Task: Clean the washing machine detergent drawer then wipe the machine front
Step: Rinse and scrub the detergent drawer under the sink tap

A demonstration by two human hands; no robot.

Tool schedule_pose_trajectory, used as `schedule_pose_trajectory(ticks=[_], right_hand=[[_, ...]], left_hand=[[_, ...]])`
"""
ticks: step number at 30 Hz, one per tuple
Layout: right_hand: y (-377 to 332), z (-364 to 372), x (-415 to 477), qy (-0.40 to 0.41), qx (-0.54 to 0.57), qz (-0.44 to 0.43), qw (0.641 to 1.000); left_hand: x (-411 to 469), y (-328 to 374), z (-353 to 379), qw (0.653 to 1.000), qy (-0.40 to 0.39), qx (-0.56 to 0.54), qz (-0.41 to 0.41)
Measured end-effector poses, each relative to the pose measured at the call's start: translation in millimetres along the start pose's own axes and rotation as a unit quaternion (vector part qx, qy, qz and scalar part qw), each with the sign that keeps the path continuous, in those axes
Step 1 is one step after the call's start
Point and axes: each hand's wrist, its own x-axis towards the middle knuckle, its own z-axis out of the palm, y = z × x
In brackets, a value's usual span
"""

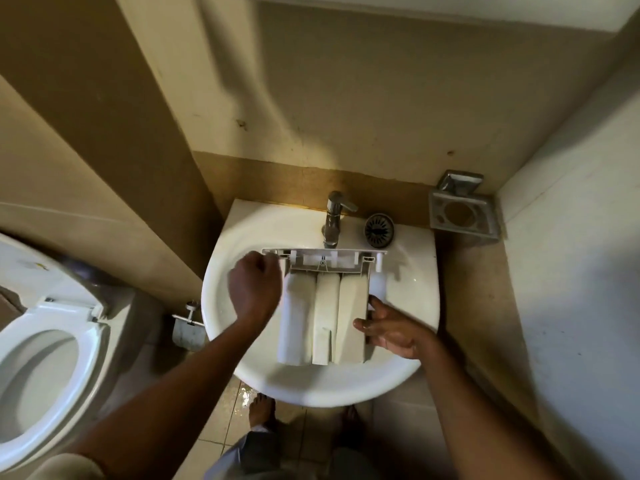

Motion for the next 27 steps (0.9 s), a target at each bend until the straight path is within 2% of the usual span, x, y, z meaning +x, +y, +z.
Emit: schedule_pose_trajectory(ticks=[1, 2, 3, 4, 6, 7, 8, 9, 11, 14, 16, 20, 24, 27], right_hand=[[-3, 2, 0, 0.013, -0.014, -0.007, 1.0], [-5, 7, 0, 0.039, -0.033, -0.017, 0.999], [-6, 15, 1, 0.071, -0.056, -0.029, 0.995], [-6, 25, 2, 0.104, -0.08, -0.04, 0.991], [-4, 48, 2, 0.159, -0.116, -0.036, 0.98], [-4, 61, 2, 0.189, -0.128, -0.027, 0.973], [-3, 69, 3, 0.226, -0.136, -0.022, 0.964], [-4, 75, 6, 0.263, -0.138, -0.018, 0.955], [-7, 78, 13, 0.293, -0.114, 0.015, 0.949], [-13, 88, 15, 0.242, -0.092, 0.086, 0.962], [-15, 99, 15, 0.225, -0.084, 0.086, 0.967], [-26, 119, 12, 0.245, -0.082, 0.083, 0.962], [-43, 127, -2, 0.229, -0.109, 0.153, 0.955], [-43, 135, -4, 0.242, -0.135, 0.19, 0.942]], left_hand=[[5, -8, -1, 0.999, 0.037, -0.012, -0.03], [10, -18, 0, 0.996, 0.042, -0.052, -0.066], [14, -27, 2, 0.988, -0.006, -0.117, -0.102], [16, -35, 6, 0.969, -0.103, -0.186, -0.124], [10, -46, 12, 0.896, -0.336, -0.243, -0.158], [6, -49, 13, 0.867, -0.417, -0.225, -0.153], [3, -50, 16, 0.857, -0.453, -0.207, -0.132], [3, -53, 20, 0.866, -0.448, -0.195, -0.109], [6, -55, 23, 0.901, -0.391, -0.17, -0.077], [15, -66, 19, 0.933, -0.332, -0.119, -0.076], [18, -74, 16, 0.93, -0.332, -0.131, -0.087], [21, -79, 17, 0.924, -0.346, -0.128, -0.102], [25, -72, 5, 0.906, -0.384, -0.137, -0.112], [27, -75, 0, 0.875, -0.419, -0.156, -0.188]])
